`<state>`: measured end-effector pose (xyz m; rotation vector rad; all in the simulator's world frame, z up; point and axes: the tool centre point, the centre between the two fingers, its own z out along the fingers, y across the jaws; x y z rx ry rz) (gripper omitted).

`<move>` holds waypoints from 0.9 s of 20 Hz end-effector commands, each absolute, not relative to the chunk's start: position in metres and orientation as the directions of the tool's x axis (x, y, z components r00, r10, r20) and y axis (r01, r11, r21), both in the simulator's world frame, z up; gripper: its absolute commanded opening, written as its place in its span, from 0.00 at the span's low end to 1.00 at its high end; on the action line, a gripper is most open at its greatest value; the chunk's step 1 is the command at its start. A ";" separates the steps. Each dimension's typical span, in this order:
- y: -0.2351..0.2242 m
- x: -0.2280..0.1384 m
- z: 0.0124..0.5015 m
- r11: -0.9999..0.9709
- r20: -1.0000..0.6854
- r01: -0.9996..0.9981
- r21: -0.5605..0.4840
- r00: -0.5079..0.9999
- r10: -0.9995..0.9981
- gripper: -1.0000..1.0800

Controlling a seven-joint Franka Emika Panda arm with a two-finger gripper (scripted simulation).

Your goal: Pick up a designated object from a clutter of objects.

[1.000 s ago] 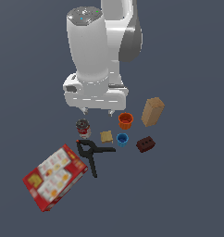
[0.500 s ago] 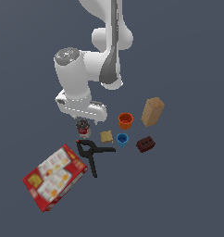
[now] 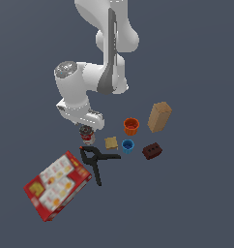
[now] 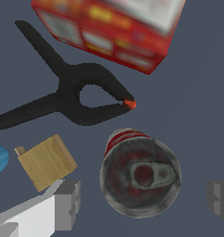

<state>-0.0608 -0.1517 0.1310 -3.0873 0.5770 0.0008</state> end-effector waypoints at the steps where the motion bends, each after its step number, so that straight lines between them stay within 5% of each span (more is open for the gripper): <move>1: -0.154 -0.063 0.128 -0.930 0.000 -0.368 0.000 0.930 -0.368 0.96; 18: -0.154 -0.064 0.082 -0.930 0.000 -0.369 0.001 0.930 -0.369 0.96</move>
